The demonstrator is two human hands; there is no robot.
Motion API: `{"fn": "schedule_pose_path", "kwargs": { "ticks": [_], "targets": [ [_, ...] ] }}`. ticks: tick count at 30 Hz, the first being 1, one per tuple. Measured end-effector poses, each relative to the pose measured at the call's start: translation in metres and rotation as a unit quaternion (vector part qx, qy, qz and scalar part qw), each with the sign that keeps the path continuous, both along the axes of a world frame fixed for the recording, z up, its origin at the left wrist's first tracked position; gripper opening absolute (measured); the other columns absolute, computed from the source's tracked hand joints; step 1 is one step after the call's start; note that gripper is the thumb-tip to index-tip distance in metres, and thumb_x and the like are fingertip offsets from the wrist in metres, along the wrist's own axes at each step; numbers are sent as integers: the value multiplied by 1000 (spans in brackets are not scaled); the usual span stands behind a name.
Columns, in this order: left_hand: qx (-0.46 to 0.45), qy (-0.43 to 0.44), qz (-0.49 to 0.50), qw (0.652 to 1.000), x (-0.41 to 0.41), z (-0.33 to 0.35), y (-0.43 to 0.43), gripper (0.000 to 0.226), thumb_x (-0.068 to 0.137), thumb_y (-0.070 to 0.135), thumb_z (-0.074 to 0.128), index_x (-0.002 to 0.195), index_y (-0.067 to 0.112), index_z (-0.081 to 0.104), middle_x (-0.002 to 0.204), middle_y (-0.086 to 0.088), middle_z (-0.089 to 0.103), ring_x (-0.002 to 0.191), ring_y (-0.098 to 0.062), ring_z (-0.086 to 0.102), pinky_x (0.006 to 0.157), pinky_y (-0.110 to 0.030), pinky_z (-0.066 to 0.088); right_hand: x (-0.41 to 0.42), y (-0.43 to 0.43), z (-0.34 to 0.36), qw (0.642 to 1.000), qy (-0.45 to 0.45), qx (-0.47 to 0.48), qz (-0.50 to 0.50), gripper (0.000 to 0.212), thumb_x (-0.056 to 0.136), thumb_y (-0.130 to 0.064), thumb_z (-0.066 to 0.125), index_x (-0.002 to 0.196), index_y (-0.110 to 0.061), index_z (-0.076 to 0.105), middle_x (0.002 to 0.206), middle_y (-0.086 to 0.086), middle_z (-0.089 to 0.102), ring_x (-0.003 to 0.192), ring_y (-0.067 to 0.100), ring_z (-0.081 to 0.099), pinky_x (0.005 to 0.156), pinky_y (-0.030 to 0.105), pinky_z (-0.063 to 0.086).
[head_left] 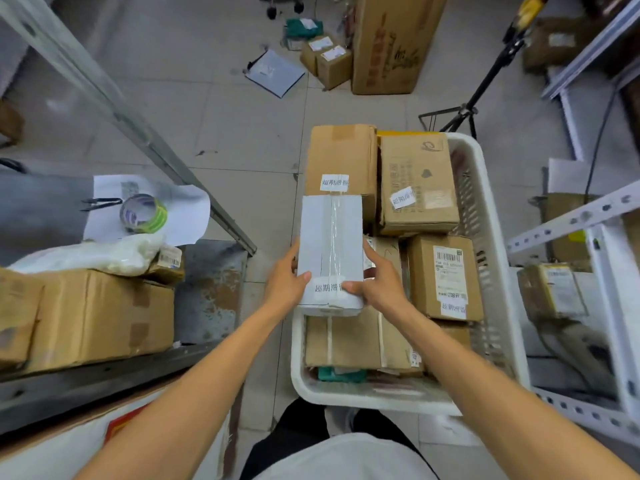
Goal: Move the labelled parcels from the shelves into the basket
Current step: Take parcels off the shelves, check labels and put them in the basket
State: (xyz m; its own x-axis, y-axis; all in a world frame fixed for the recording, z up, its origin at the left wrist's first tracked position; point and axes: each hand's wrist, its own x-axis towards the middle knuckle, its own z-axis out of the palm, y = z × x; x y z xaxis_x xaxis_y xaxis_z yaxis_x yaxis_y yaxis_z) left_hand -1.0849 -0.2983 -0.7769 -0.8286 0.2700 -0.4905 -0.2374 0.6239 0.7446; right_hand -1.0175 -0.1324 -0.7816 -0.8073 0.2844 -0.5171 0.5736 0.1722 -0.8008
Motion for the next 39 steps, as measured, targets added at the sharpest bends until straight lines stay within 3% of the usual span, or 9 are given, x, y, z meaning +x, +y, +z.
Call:
{"fn": "schedule_pose_path", "kwargs": {
  "ticks": [2, 5, 9, 13, 17, 22, 26, 31, 39],
  "targets": [
    [2, 4, 4, 1000, 0, -4, -2, 64, 91, 2, 51, 146, 30, 34, 113, 1, 58, 95, -13, 57, 66, -9, 44, -1, -2, 0, 1000, -9, 9, -1, 88, 75, 0, 76, 147, -32, 38, 122, -4, 65, 90, 5, 62, 67, 17, 50],
    [-6, 7, 0, 1000, -2, -7, -4, 62, 92, 4, 52, 145, 31, 33, 108, 1, 57, 90, -10, 54, 58, -7, 42, -2, -7, 2, 1000, -15, 26, -3, 85, 75, -1, 77, 146, -30, 39, 126, 0, 64, 100, 15, 63, 81, 28, 54],
    [-33, 10, -18, 999, -1, -5, -3, 61, 91, 8, 56, 143, 32, 36, 120, -2, 60, 103, -18, 57, 81, -26, 46, -1, -8, 10, 998, -22, 64, 19, 80, 74, -4, 78, 143, -24, 42, 128, 1, 61, 113, 22, 60, 91, 37, 52],
    [-83, 37, -32, 995, -3, 9, -5, 64, 82, 19, 68, 140, 30, 44, 123, -2, 57, 108, -21, 57, 91, -35, 48, -6, -6, 22, 980, -38, 163, 105, 78, 69, -17, 82, 134, -20, 39, 128, 4, 58, 116, 25, 56, 91, 41, 50],
    [-112, 66, -30, 991, 2, 37, -9, 50, 87, 26, 67, 134, 18, 52, 129, -8, 57, 117, -23, 53, 99, -37, 43, -6, -3, 47, 940, -27, 274, 201, 66, 84, -27, 70, 138, -14, 35, 130, 13, 48, 116, 32, 52, 92, 45, 47],
    [-172, 124, -77, 974, 15, 82, -7, 41, 88, 24, 66, 126, 12, 59, 124, -11, 61, 111, -26, 58, 94, -36, 47, -7, 7, 86, 898, 37, 297, 323, 53, 91, -22, 60, 139, -8, 44, 134, 16, 53, 123, 29, 50, 95, 39, 45],
    [-215, 179, -76, 957, 40, 116, -6, 42, 86, 19, 67, 127, 11, 58, 128, -8, 58, 117, -26, 54, 98, -36, 44, -3, 7, 117, 863, 81, 305, 395, 51, 91, -22, 61, 138, -7, 46, 136, 14, 53, 124, 28, 50, 95, 35, 44],
    [-268, 225, -20, 936, 81, 150, -30, 40, 85, 27, 69, 122, 14, 60, 120, -8, 61, 112, -26, 56, 93, -37, 46, 5, -11, 157, 794, 139, 336, 487, 52, 88, -25, 66, 136, -10, 51, 133, 12, 56, 121, 28, 52, 95, 36, 45],
    [-322, 189, 105, 922, 180, 201, -98, 42, 78, 35, 73, 115, 19, 62, 114, -3, 64, 103, -23, 60, 86, -36, 52, 42, -82, 224, 678, 238, 348, 602, 49, 84, -26, 70, 129, -11, 56, 120, 14, 59, 105, 30, 55, 84, 38, 49]
  ]
}}
